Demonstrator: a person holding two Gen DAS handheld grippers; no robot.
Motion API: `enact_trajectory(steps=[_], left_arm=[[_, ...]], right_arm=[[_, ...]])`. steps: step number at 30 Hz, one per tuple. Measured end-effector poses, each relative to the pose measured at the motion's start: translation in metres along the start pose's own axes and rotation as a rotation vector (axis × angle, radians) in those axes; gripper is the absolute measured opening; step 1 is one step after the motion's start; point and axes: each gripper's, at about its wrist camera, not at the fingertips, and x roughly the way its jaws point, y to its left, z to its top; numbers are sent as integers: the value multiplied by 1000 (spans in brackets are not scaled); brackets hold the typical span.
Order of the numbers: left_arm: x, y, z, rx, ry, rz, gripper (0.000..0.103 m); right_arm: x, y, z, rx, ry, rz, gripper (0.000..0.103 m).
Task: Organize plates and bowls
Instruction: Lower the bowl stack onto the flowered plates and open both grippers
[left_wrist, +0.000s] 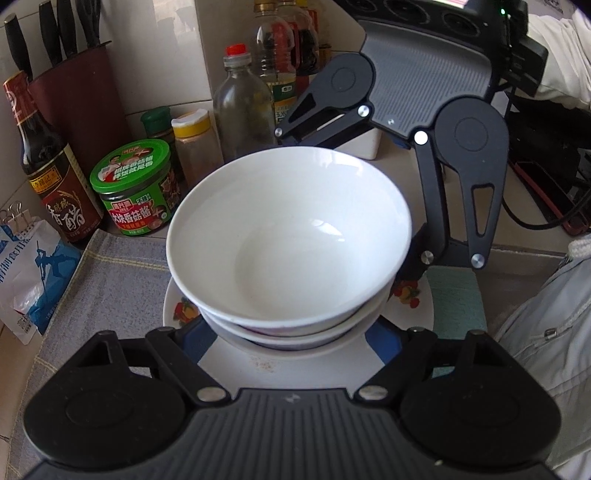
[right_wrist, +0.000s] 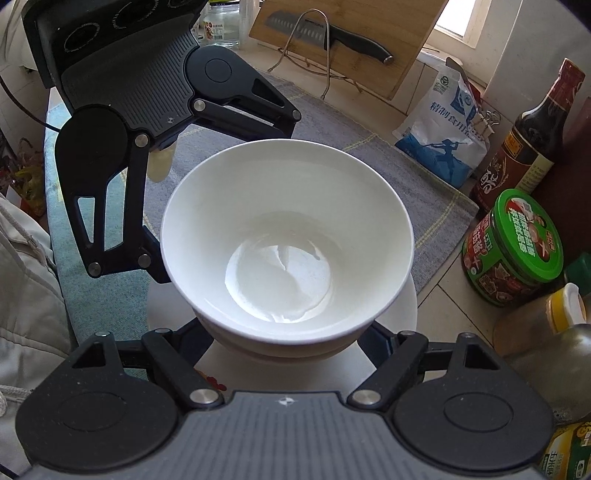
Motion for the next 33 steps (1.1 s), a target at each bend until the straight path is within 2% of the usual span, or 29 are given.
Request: enact_trajectory(steps=[10,17,18,19,22,25,29,33], left_arm=[[0,2,-2,-13,-15,-5,86],[-2,-2,-4,-11,-27,18,87],[-2,-2,-5,-15,-30,25,91],[-3,-2,-5,-23,-35,28,93],[-9,0,-8,-42,-57,39,96],[-15,-1,-13,-43,-89,67,101],[-27,-6,-25,-31,-132,88,101],[-40,-9,-35,-49,-176,153,101]], right_arm=[[0,0,0,2,1,-13,87],[0,3,-1,8,-2,-27,88],[-1,3,-1,15,-10,-26,92],[-2,2,-2,25,-20,-25,100],[-4,2,0,48,-34,-34,103],[-2,6,2,68,-17,-73,103],[-6,20,6,106,-3,-147,103],[-10,32,10,186,20,-221,103]])
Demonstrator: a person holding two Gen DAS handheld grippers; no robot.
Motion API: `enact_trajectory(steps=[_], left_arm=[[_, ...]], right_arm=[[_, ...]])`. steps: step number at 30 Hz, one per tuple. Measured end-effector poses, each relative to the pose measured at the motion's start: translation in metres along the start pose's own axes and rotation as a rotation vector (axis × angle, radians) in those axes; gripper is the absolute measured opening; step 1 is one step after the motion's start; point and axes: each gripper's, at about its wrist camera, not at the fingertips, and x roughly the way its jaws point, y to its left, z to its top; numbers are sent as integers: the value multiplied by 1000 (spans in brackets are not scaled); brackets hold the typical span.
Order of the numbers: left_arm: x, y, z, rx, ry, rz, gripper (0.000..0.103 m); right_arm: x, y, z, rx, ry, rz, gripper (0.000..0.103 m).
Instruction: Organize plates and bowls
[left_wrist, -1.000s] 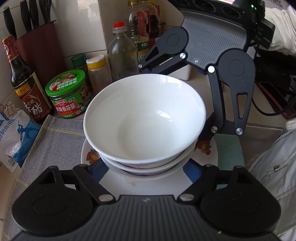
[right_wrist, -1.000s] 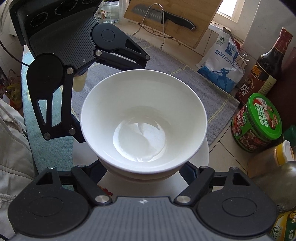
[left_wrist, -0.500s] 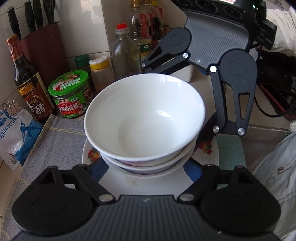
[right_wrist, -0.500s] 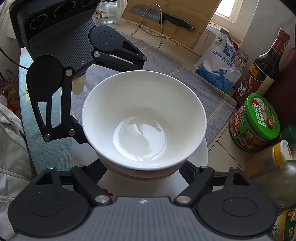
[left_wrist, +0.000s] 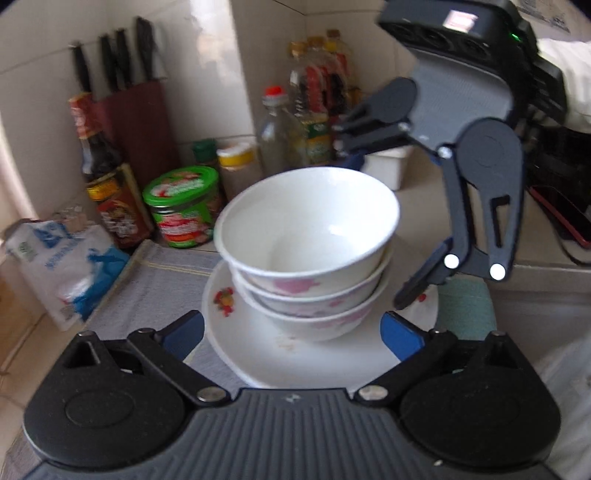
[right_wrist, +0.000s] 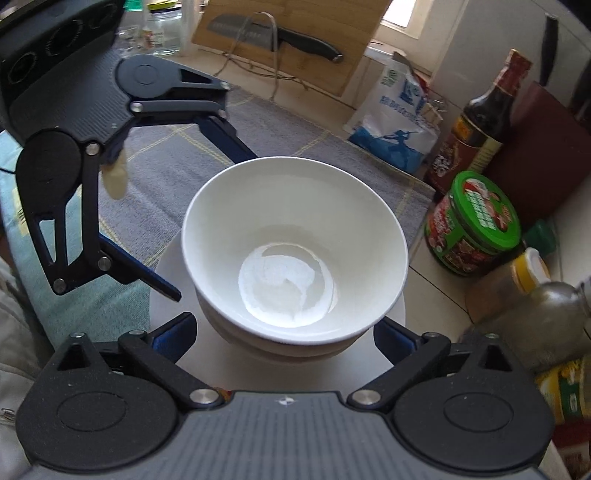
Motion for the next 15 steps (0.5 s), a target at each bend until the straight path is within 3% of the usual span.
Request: enact_trajectory(steps=[8,15], left_arm=[[-48,4,-14,-116,-172,81,102],[-84,-5,-21,-177,-146,146,102]], right_arm=[[-17,36,4,222,55,-163,103],[-33,68,7,464,93,-370,103]])
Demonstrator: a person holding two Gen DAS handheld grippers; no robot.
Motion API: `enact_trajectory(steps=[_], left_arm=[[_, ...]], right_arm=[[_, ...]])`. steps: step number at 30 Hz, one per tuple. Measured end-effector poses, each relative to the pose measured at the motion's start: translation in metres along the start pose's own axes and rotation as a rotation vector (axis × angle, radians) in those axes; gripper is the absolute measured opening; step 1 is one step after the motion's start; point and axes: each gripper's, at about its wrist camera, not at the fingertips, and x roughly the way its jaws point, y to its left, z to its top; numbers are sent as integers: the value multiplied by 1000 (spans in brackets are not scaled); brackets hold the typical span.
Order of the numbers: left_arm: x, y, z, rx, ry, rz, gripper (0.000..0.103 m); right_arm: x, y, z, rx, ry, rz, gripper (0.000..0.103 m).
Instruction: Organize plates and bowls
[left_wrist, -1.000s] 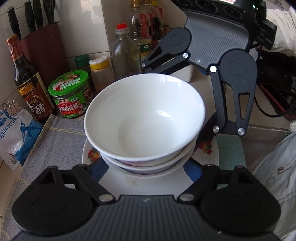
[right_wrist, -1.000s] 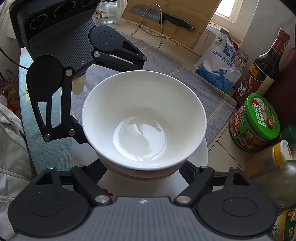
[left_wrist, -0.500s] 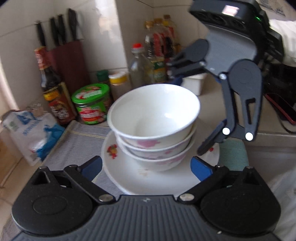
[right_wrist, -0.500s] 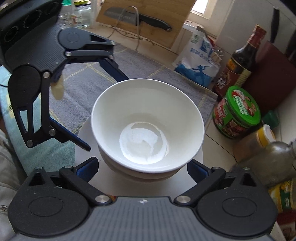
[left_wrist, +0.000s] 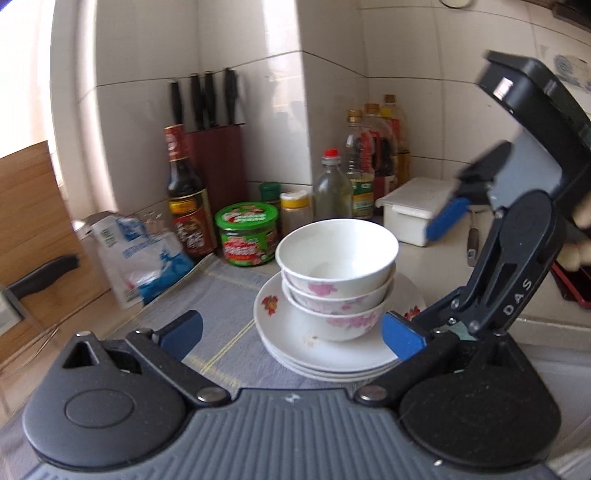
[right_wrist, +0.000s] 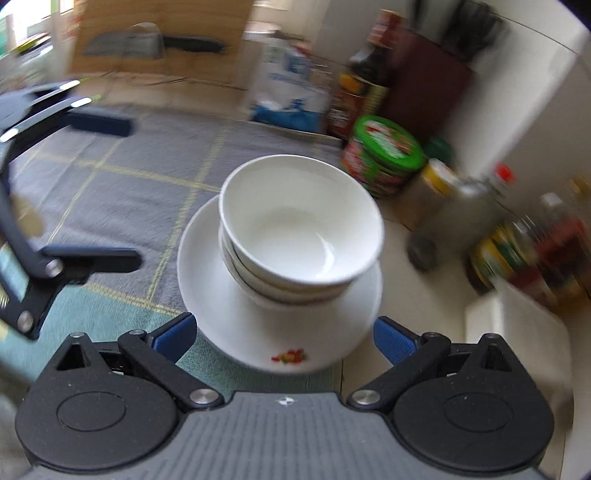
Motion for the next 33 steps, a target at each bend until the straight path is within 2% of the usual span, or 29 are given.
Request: enact_trajectory(steps=[3,8,12,15,18,27,33], left_arm=[[-15,2,-1,-61,27,38,102],[-35,7,-1,-185,108,99,102],[-48,5,3,-201,137,144,102],[-55,3,6,-196,151,179,102],[-62,6,8,-205,149,177,102],[-67,18,13,-269,163,201,102],[-68,18,17,-267,150,215,102]], right_arm=[[-10,4,-14,158,-5,-74,103],[-31,21,-35,378,-34,-132,103],[-50,33,-44,510,-72,-148,103],[-64,46,-46,530,-102,-177,103],[-77,54,-47,546,-141,-193,103],[-92,57,-44,570,-206,-184,103],[-94,56,-43,579,-221,-189,103]])
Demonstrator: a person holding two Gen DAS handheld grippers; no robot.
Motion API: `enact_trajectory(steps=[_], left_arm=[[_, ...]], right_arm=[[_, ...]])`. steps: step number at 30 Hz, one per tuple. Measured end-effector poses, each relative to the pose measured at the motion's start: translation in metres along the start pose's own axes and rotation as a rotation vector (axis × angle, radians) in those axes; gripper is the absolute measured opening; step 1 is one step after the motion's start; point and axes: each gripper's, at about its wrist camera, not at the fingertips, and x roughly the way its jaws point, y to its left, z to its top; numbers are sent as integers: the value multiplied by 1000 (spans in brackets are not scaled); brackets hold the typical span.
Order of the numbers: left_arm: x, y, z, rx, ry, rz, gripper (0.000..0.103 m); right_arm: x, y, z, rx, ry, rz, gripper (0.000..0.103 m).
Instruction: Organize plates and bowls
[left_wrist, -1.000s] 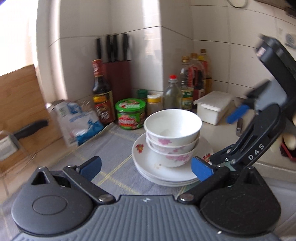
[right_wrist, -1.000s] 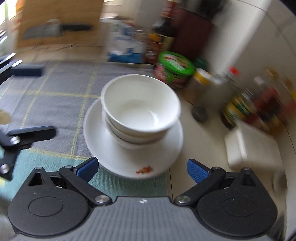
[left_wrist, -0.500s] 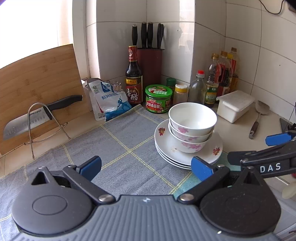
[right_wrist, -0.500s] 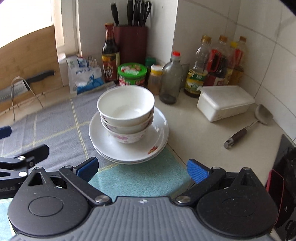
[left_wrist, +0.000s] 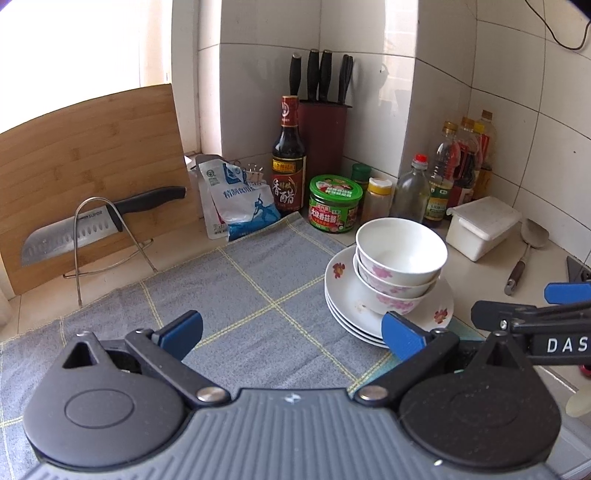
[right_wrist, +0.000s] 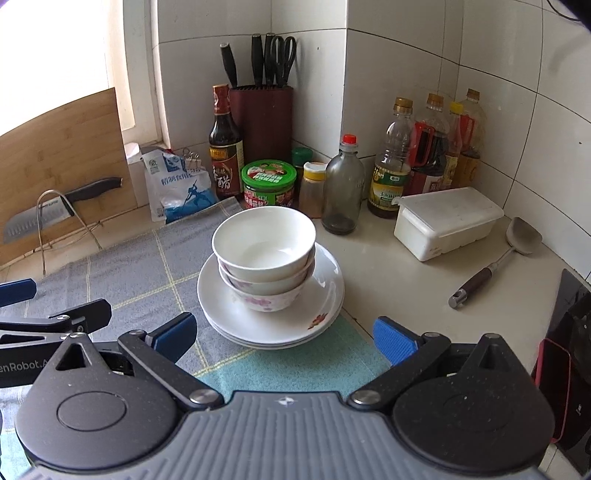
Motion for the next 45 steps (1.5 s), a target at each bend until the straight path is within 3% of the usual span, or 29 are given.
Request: enact_trajectory(steps=[45], left_arm=[[-3,-2,4,-2,-10,21,102]], right_arm=[[-4,2,4,-15,-17,2,103]])
